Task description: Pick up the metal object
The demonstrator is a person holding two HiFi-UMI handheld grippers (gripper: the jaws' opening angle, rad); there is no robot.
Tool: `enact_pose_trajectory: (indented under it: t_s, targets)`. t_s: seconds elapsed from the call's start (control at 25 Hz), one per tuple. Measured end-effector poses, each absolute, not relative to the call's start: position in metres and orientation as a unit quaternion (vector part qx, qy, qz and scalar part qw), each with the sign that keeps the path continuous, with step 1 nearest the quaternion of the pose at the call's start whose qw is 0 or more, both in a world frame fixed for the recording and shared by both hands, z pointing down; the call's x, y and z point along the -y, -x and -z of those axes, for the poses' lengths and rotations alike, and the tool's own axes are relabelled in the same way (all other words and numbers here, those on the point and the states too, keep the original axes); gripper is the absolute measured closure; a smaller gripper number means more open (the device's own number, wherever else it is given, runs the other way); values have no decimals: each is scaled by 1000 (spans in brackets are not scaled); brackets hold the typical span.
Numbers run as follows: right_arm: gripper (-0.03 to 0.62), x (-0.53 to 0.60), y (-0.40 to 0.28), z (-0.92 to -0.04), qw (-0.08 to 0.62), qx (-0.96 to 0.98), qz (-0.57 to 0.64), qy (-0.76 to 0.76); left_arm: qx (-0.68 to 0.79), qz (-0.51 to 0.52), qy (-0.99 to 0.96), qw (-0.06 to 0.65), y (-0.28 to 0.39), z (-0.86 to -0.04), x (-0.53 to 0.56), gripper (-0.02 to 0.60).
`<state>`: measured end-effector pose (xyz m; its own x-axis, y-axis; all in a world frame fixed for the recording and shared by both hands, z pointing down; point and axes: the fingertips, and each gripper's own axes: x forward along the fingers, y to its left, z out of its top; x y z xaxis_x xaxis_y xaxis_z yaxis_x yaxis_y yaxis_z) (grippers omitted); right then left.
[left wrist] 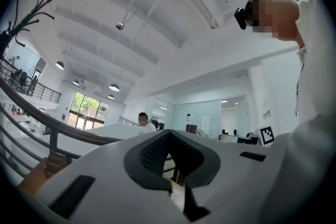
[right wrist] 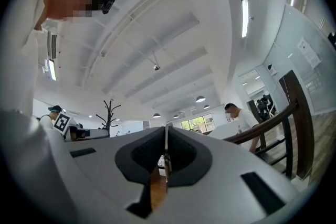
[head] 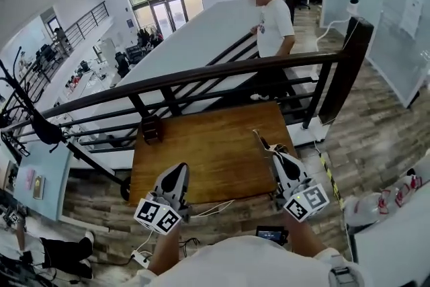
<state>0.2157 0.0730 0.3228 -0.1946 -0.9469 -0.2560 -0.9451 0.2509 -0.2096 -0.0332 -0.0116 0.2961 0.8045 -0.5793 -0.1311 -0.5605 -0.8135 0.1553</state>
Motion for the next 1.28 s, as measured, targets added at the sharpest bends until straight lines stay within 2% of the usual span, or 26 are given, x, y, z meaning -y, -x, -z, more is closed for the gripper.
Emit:
enact_pose_trajectory:
  t_s: [0.28,0.52,0.88,1.28]
  targets:
    - [568,-68,-181,-331,129,-755,2,643,370,71,-925,44,111,-309,29,571]
    - [568,-61,-158,-336,117,-753,1,647,382,49,-921,52,133,-327,37,571]
    - [568,-82,-162,-349,102,-749,20,654,358,28,-928,100,120,-349,17,571]
    - [568,-109,-186,-365,113,-734,23,669,308,13,-944,115,74,-375,-6,571]
